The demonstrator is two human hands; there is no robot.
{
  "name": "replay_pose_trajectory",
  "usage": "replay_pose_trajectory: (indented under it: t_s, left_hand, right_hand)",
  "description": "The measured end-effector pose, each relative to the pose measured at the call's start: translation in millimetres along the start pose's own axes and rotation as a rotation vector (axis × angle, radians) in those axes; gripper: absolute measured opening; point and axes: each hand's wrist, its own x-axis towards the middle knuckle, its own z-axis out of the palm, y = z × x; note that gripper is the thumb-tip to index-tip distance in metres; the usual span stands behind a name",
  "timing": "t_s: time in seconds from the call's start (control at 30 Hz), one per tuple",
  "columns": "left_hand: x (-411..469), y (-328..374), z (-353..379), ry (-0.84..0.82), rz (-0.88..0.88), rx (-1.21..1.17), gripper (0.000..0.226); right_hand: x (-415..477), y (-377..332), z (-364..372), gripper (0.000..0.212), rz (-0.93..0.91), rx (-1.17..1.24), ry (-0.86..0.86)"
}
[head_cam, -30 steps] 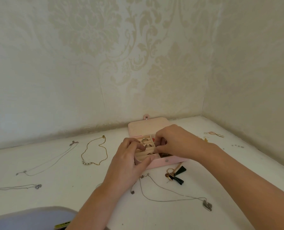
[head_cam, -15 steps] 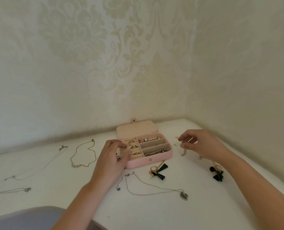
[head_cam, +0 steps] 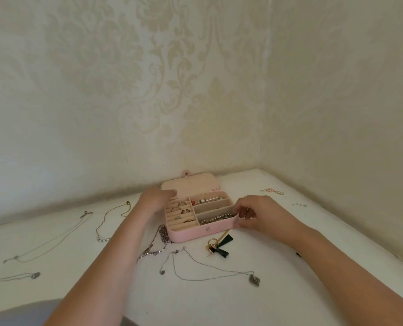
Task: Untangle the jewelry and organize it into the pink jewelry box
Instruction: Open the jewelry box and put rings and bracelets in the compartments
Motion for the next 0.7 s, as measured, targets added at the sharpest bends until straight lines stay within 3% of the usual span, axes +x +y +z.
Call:
replay_pose_trajectory:
  t_s: [0.13, 0.23, 0.5, 0.7]
  left_hand:
    - [20, 7, -1, 0.031, -0.11, -0.028, 0.017]
    - [30, 0, -1, 0.027, -0.147, -0.015, 0.026]
    - [42, 4, 2, 0.015, -0.107, -0.316, 0.028]
    - [35, 1, 0, -0.024, -0.057, -0.324, 0.026]
  right_hand:
    - [2, -6, 2, 0.023, 0.024, -0.042, -0.01]
    - [3, -6, 1, 0.023, 0.025, -0.069, -0.022]
    - [7, -4, -3, 0.017, 0.01, -0.149, -0.036]
    - [9, -4, -7, 0.017, 0.035, -0.161, -0.055]
